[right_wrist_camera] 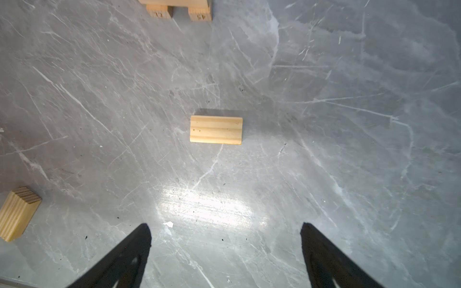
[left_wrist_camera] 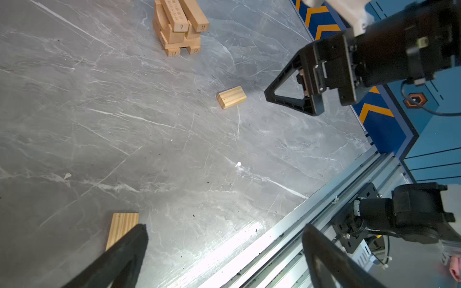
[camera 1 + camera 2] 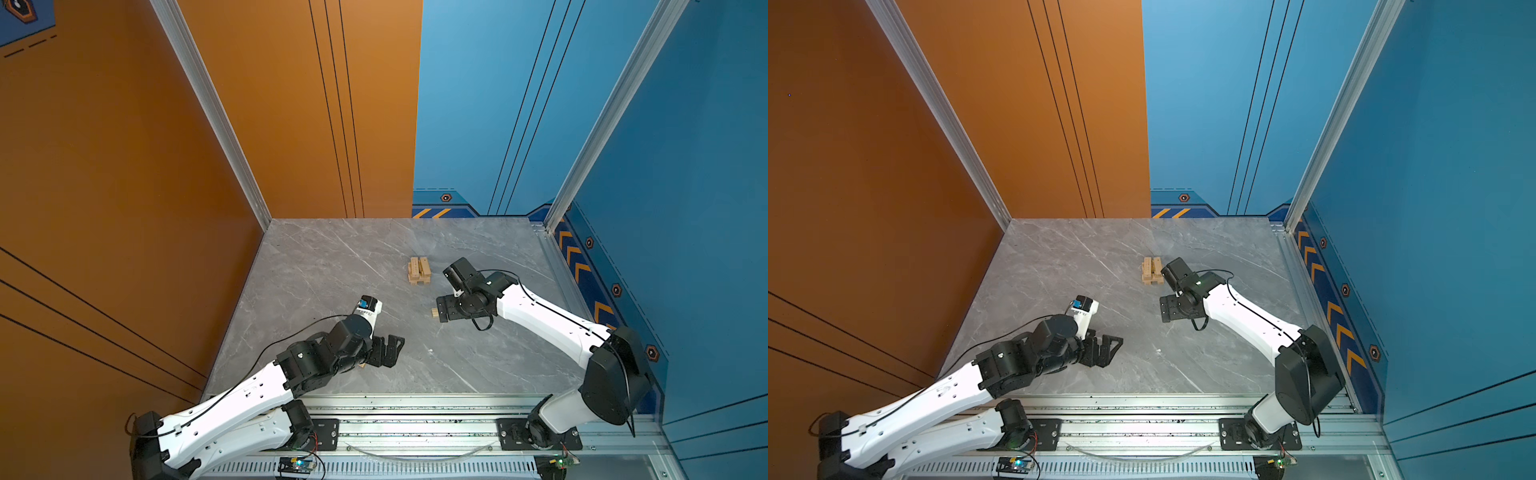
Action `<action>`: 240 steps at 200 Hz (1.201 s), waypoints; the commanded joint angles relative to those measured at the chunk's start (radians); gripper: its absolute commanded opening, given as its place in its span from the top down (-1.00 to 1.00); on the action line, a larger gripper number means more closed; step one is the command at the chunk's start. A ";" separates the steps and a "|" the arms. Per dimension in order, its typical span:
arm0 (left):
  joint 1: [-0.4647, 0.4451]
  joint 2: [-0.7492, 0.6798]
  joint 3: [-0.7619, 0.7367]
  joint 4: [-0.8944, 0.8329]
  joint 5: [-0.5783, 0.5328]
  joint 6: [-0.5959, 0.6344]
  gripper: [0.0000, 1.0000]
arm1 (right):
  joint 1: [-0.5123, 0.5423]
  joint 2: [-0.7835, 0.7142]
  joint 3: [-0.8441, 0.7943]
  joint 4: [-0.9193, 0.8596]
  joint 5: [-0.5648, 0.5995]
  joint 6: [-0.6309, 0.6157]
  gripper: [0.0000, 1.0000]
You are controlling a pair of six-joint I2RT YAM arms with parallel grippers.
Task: Build the wood block tower
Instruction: 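Draw the right gripper back over the small grooved pine block and grasp it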
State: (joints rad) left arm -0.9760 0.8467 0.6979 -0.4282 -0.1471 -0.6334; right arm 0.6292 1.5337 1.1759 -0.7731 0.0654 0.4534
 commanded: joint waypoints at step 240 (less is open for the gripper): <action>0.198 0.215 0.023 0.175 0.142 0.098 -0.96 | -0.054 0.419 0.176 0.093 -0.095 -0.043 -0.57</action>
State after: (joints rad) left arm -0.7872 1.0626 0.6956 -0.2695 -0.0383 -0.5564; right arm 0.5774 1.9213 1.3243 -0.6613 -0.0303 0.4164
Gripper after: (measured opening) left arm 0.979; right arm 0.814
